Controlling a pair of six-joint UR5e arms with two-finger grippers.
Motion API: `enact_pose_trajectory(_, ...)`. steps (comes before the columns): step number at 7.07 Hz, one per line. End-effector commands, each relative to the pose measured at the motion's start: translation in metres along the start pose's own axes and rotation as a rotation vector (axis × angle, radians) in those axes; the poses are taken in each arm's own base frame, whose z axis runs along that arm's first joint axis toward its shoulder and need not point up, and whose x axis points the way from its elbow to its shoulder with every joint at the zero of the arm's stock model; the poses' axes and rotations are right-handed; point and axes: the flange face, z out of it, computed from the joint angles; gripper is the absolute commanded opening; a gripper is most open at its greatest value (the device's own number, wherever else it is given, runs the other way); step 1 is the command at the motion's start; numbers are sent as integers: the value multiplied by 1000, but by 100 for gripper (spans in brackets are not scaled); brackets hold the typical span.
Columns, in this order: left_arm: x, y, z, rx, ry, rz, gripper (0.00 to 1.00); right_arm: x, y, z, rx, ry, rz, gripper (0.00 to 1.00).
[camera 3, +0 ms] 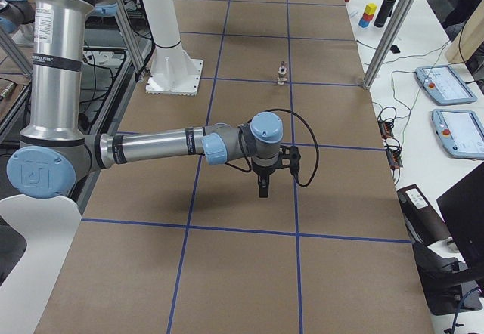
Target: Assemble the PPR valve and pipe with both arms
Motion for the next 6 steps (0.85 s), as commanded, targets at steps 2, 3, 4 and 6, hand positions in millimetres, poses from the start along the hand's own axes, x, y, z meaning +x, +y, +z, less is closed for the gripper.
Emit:
enact_pose_trajectory(2,4,1,-5,11,3,2,100,1,1,0,1,1,0,99)
enact_pose_trajectory(3,9,5,-17,35,-5,10,100,2,2,0,-1,0,1,99)
enact_pose_trajectory(4,4,7,-12,25,-3,2,100,1,0,0,1,1,2,99)
enact_pose_trajectory(6,5,8,-12,24,-3,3,100,7,4,5,-11,4,14,99)
